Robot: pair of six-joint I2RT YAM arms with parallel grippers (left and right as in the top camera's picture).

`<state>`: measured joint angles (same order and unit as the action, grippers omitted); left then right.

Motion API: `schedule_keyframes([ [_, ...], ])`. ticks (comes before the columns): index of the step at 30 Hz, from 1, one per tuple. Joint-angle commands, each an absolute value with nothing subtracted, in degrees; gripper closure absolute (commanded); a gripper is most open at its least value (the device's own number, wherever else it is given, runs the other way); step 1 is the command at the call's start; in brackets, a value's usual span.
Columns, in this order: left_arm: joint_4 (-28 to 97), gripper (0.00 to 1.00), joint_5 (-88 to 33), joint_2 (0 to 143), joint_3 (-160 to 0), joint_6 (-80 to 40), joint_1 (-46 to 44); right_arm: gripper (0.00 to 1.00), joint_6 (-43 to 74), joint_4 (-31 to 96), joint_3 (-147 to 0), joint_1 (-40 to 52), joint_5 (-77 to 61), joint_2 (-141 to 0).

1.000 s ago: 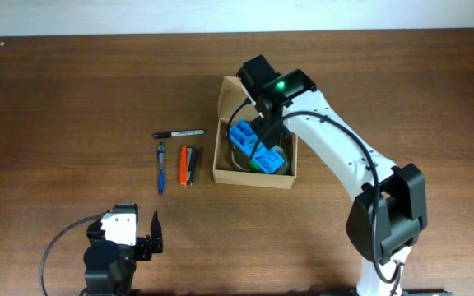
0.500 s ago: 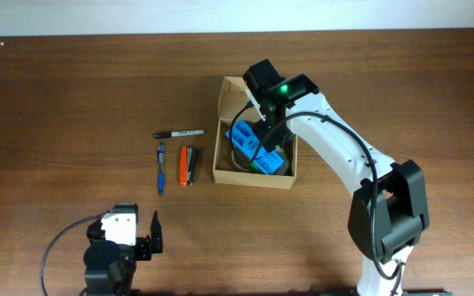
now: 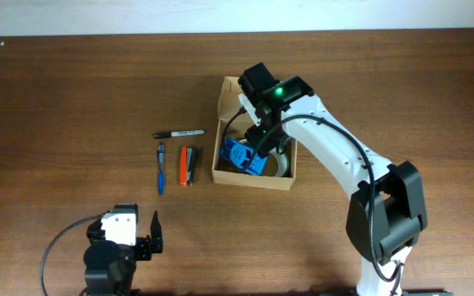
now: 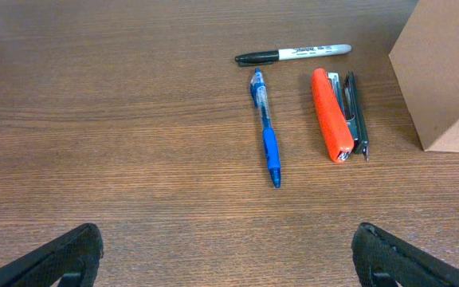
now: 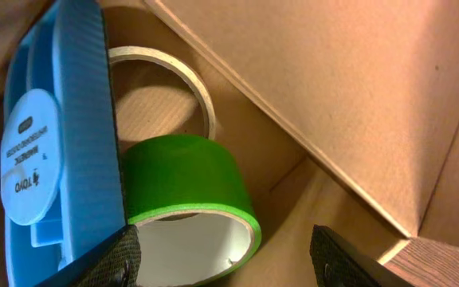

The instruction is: Pack container

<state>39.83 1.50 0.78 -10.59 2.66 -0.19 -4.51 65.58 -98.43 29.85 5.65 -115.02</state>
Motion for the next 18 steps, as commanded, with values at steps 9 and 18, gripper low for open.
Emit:
schedule_keyframes([
  [9, 39.86, 0.0, 1.23, 0.3, -10.17, 3.92, 0.19, 0.3, -3.97, 69.3, -99.5, 30.48, 4.71, -107.94],
  [18, 39.86, 0.0, 1.23, 0.3, -10.17, 3.92, 0.19, 0.14, -5.3, 70.48, -99.72, 30.48, 2.61, -102.48],
])
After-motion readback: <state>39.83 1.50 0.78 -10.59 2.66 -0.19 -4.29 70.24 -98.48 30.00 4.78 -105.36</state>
